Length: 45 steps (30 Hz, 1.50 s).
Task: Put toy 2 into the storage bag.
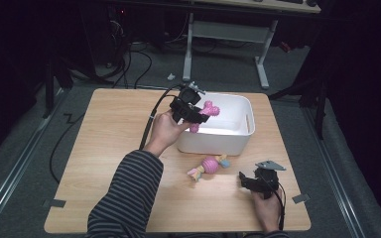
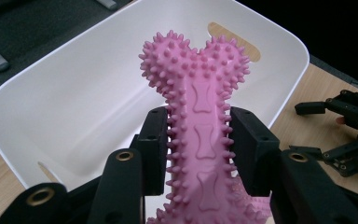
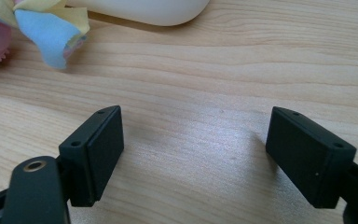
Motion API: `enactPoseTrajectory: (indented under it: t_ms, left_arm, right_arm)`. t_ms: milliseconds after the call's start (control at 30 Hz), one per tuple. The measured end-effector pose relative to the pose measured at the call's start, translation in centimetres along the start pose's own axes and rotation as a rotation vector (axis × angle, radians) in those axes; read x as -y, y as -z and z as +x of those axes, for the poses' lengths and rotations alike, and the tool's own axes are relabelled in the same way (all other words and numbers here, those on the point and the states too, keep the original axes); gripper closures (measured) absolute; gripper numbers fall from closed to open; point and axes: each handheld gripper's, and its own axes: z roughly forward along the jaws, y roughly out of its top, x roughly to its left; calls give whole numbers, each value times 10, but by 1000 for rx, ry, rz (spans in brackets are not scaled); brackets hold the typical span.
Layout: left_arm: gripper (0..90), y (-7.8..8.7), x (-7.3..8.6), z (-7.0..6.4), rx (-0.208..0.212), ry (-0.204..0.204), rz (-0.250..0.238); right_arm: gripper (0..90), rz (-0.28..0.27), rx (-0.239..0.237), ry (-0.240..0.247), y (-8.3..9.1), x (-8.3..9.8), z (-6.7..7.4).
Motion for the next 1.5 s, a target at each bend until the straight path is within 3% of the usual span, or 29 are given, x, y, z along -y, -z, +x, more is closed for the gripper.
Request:
enactPoseTrajectory:
  t_ms: [367, 933, 1500]
  left_arm:
    - [594, -14, -1, 10, -22, 40, 4]
    - [593, -38, 0, 16, -48, 67, 24]
    - [592, -55, 2, 14, -64, 49, 69]
  right_arm:
    - [192, 0, 0, -1, 0, 0, 0]
    - [192, 0, -4, 3, 0, 0, 1]
    - [191, 1, -6, 7, 0, 0, 1]
